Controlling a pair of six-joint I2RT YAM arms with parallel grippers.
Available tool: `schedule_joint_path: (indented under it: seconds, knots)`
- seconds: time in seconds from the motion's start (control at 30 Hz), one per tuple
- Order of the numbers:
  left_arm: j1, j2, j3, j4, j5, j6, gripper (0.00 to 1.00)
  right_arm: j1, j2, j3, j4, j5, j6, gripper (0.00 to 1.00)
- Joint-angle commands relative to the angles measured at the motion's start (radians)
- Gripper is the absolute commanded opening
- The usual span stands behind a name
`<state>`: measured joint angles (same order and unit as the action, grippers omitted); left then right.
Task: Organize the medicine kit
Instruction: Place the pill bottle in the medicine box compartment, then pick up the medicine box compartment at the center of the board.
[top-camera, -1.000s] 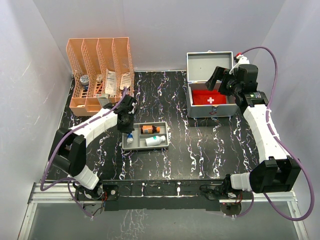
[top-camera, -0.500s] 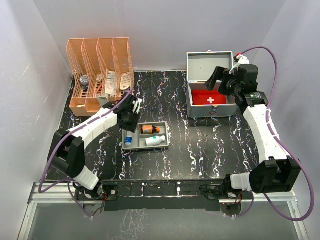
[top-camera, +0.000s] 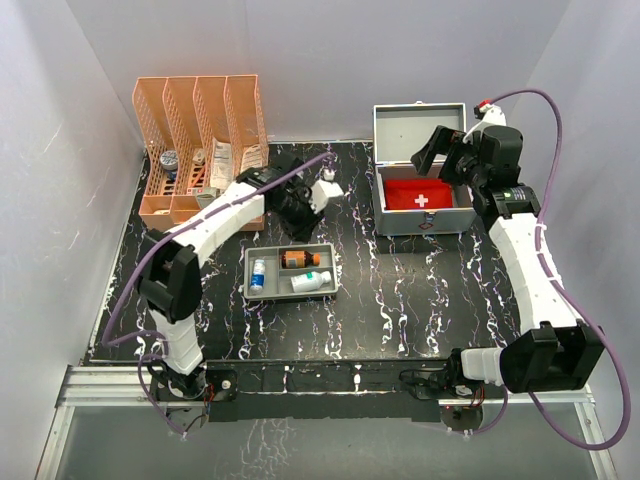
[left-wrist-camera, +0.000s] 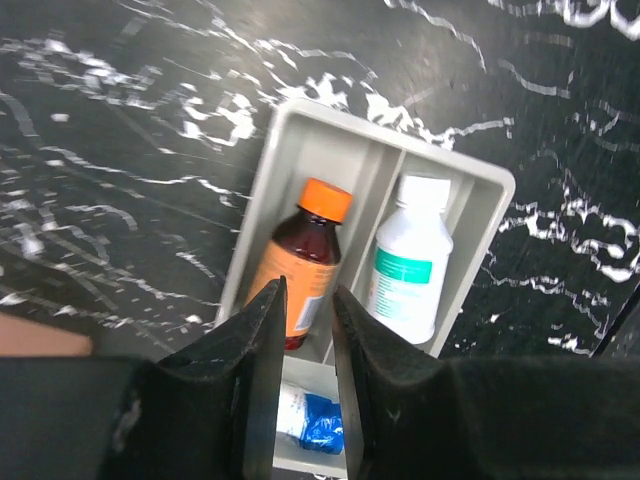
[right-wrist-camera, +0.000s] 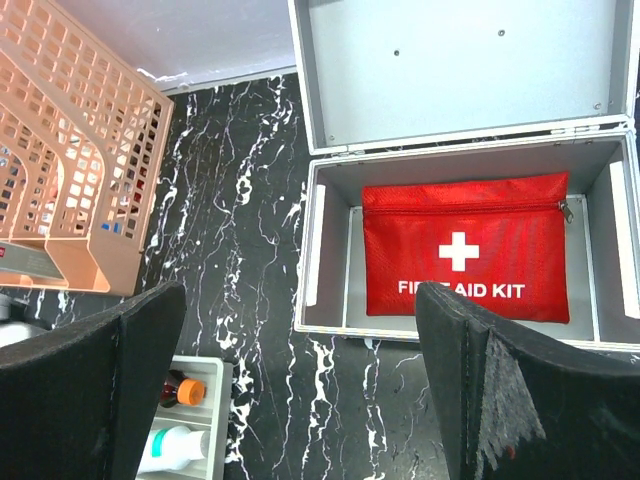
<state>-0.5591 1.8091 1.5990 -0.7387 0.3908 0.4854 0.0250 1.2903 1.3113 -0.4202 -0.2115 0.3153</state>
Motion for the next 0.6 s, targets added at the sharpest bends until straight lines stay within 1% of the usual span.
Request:
schedule_joint_path:
  seconds: [0.0,0.13,0.3,0.4,0.57]
  knots:
    - [-0.051,0.017,-0.02,-0.062,0.018,0.124,0.23,-0.004,-0.066,-0.011,0.072,0.016,-0.015,0.98]
    - [-0.077,0.037,-0.046,-0.033,-0.022,0.134,0.23,-0.003,-0.088,-0.027,0.059,0.031,-0.024,0.99]
    - [-0.089,0.058,-0.068,-0.036,-0.033,0.151,0.22,-0.004,-0.101,-0.037,0.056,0.037,-0.025,0.98]
    - [-0.091,0.054,-0.103,-0.038,-0.037,0.188,0.21,-0.004,-0.101,-0.036,0.054,0.041,-0.025,0.98]
    - [-0.09,0.024,-0.172,-0.033,-0.019,0.261,0.22,-0.004,-0.108,-0.036,0.048,0.049,-0.024,0.98]
